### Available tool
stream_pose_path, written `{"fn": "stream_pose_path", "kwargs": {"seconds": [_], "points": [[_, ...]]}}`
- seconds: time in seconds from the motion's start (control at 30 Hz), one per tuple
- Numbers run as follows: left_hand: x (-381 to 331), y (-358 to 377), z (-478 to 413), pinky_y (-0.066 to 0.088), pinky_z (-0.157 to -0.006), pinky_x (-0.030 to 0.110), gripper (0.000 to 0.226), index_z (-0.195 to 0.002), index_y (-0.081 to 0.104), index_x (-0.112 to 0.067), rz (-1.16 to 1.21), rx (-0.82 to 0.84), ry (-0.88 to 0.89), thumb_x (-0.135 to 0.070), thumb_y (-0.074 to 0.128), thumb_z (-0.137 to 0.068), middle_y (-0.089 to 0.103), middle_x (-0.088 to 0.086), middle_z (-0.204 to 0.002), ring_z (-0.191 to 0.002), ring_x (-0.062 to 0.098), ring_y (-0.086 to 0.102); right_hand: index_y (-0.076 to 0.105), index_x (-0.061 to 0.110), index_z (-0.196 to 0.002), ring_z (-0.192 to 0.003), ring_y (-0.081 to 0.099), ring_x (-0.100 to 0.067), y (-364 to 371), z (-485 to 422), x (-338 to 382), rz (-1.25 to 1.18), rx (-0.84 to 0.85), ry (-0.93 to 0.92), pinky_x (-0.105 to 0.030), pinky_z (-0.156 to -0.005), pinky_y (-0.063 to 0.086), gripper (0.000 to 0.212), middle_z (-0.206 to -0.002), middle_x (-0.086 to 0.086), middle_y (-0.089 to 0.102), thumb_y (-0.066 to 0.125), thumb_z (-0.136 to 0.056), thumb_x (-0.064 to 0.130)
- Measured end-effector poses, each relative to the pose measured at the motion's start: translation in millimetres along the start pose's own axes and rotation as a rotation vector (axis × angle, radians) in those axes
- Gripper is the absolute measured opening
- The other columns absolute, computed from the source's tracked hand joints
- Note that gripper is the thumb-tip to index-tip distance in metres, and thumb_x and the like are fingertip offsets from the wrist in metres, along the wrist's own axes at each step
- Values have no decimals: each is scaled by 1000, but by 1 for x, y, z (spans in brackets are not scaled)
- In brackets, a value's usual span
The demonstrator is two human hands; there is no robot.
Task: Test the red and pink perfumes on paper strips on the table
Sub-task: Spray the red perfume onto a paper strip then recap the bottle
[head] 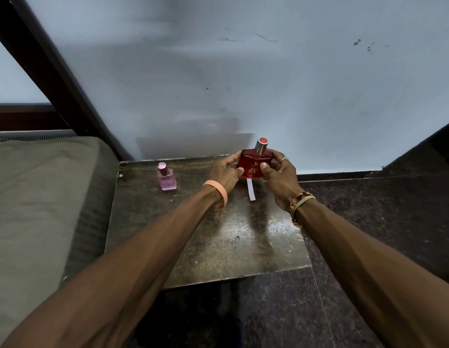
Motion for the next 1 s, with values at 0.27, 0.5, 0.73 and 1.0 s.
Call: {"fn": "stream_pose_path", "kwargs": {"seconds": [0.27,0.5,0.73,1.0], "points": [[12,-6,-11,43,-100,40,57,-136,48,-10,-5,-41,-10,16,49,-85,59,14,-130,-122,34,52,56,22,-125,-111,63,-27,8,-10,-10,38,19,10,-40,-97,52,37,-123,-14,64,51,-97,-1],[22,-2,-16,42,-102,43,58,-135,50,-14,13,-36,-11,15,51,-85,60,9,-130,-122,31,54,59,30,-111,-114,61,-25,5,-10,-10,64,12,-7,-41,-100,51,38,-121,-14,64,50,-95,-4],[28,-5,-22,42,-102,46,60,-136,49,-15,0,-50,-3,13,54,-83,59,8,-131,-123,37,50,60,24,-119,-114,62,-25,5,-11,-15,78,6,-2,-43,-99,51,37,-121,-13,65,52,-94,-3],[34,-4,-24,45,-100,41,64,-136,47,-11,39,-51,-18,18,55,-80,62,12,-127,-119,31,57,58,22,-122,-112,62,-24,5,-8,-14,64,-4,15,-41,-98,52,39,-123,-14,63,52,-94,-5]]}}
Point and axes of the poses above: each hand's wrist, its own z-axis away from the middle knuckle, its own y-axis out of the palm, x = y × z, the point moved 8 cm from there along -z, towards the middle knuckle
